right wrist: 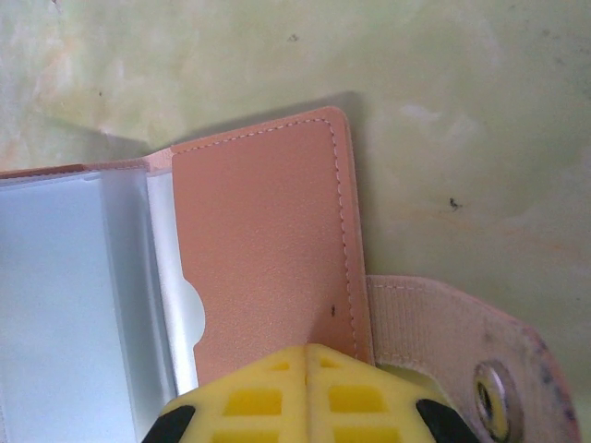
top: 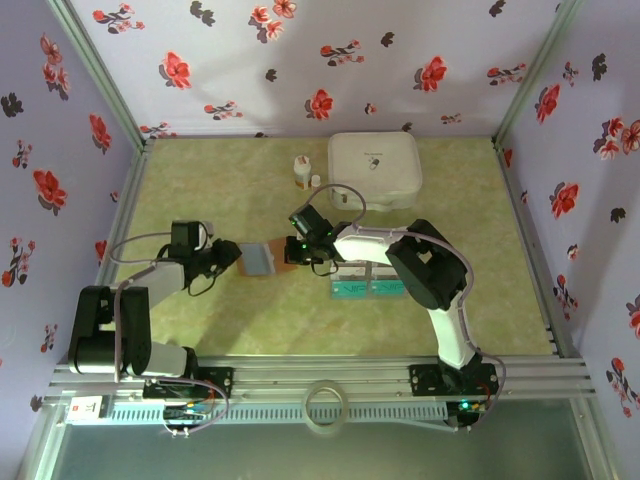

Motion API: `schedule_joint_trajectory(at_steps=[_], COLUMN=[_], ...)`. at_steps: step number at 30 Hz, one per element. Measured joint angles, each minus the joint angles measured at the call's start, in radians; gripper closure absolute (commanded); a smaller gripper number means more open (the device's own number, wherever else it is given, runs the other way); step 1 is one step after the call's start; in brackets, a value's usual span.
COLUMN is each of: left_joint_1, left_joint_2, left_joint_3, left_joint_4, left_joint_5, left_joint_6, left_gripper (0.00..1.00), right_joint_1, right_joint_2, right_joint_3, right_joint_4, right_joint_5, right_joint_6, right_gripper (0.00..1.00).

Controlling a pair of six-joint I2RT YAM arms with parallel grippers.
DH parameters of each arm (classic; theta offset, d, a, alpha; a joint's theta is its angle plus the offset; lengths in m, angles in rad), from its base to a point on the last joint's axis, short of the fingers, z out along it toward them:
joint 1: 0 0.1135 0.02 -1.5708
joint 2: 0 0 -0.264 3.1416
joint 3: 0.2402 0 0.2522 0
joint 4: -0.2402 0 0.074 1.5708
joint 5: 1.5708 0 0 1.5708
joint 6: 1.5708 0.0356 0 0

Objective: Put the credit cards into the card holder

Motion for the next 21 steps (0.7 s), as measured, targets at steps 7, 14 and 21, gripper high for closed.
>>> schedule_joint_trajectory(at_steps=[7, 14, 21], left_joint_1=[0.005, 0.011, 0.012], left_joint_2=[-0.010, -0.029, -0.029], left_joint_3=[-0.008, -0.008, -0.009], left_joint_4=[0.002, 0.009, 0.021], left_joint_5=[0.000, 0.000, 0.003], left_joint_6=[-0.005, -0.009, -0.016], left_gripper=[0.82, 0.87, 0.99], right_joint_1=[0.000, 0.000, 0.002], right_joint_2=[0.000, 0.000, 0.002], right_joint_3=[-0.002, -0.005, -0.005], right_joint_4=[0.004, 0.008, 0.011], right_joint_5=[0.000, 0.000, -0.003], right_joint_6=[0.000, 0.000, 0.000], right_gripper=[1.00, 1.00, 1.00])
